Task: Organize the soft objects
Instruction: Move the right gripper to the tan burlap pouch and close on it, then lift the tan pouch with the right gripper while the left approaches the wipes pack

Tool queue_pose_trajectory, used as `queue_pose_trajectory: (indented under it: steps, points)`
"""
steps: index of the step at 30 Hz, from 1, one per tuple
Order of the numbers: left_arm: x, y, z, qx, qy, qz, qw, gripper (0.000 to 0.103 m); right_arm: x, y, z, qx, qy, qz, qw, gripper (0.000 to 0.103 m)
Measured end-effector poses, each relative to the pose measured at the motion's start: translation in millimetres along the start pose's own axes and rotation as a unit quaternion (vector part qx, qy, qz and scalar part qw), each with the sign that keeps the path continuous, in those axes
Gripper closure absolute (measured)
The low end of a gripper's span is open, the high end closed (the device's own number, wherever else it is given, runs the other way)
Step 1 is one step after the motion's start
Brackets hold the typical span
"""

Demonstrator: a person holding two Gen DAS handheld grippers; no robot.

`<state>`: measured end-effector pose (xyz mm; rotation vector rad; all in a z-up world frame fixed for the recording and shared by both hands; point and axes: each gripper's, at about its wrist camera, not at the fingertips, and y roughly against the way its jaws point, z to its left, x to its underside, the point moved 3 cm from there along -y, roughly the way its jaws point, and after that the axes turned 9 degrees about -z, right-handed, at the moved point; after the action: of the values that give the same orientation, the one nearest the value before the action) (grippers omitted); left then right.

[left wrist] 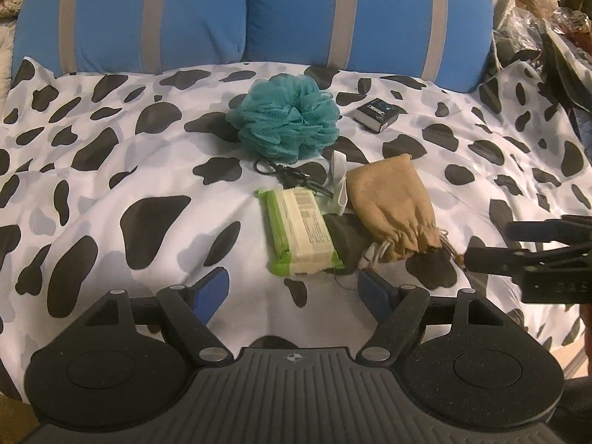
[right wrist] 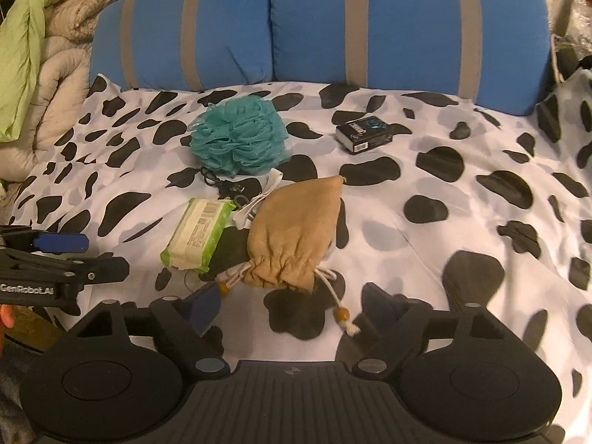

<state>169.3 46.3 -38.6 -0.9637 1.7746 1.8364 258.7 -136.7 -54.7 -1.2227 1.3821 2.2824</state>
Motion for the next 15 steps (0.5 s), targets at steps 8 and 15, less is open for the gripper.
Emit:
queue_pose_trajectory:
  steps: [8,15]
  points:
    - [-11.3,-14.2,1.4,0.003,-0.007,0.007,0.9999,0.026,-10.8,-35.0,-6.5,-0.020,-0.017,0.021,0.999,0.036]
    - [-14.3,-25.2,9.2,-0.006,-0.007,0.015,0.9998,0.026,-12.7,-67.2,-9.9,-0.020,-0.017,0.043,0.999,0.041]
